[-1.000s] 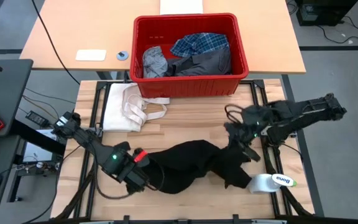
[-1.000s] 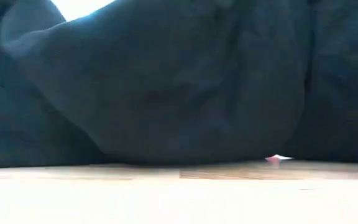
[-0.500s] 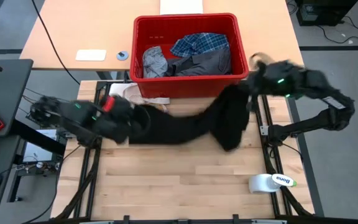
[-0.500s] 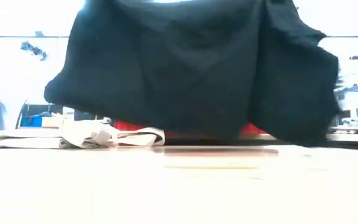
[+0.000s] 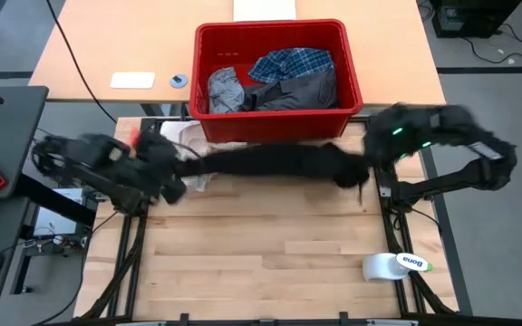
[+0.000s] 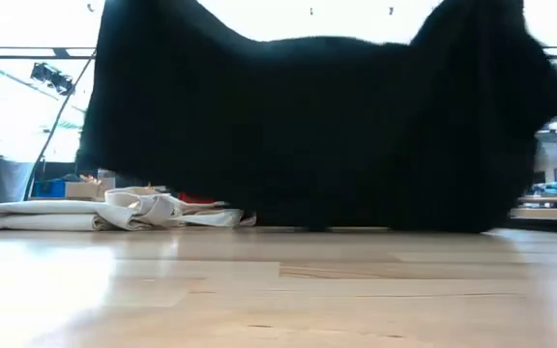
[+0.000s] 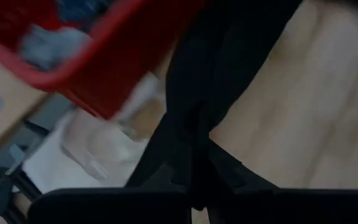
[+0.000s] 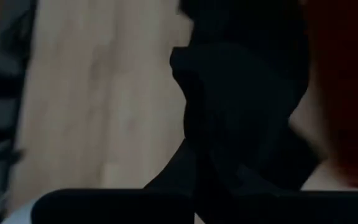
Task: Fold Laundry from Bin
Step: Fold the black shirt
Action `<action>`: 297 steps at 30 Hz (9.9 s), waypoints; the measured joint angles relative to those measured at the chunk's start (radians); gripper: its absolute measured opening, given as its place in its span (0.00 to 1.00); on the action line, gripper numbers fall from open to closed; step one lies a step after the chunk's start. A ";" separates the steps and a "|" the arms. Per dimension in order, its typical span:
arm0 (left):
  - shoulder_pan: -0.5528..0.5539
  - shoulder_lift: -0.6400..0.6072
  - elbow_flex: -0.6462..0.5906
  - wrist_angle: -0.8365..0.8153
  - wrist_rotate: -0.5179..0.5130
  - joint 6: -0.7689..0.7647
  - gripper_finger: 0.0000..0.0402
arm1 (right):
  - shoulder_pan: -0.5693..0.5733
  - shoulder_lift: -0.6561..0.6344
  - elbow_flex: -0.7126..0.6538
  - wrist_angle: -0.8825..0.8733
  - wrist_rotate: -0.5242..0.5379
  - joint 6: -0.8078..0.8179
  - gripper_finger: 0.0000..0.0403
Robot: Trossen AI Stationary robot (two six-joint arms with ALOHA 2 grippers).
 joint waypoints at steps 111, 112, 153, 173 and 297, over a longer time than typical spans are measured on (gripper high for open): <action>-0.599 0.581 0.000 0.008 0.515 -0.531 0.05 | 0.659 0.334 -0.429 0.729 -0.151 0.126 0.02; -0.599 0.581 0.000 0.008 0.515 -0.530 0.05 | 0.659 0.301 -0.429 0.704 -0.170 0.122 0.02; -0.598 0.581 0.000 -0.001 0.530 -0.531 0.05 | 0.701 0.641 -0.429 0.574 -0.463 0.197 0.36; -0.608 0.613 -0.001 0.280 0.492 -0.616 0.23 | 0.591 0.423 -0.428 0.650 -0.017 0.266 0.59; -0.628 0.630 -0.604 0.461 0.789 -0.693 0.47 | -0.442 0.117 -0.837 0.590 0.355 0.509 0.05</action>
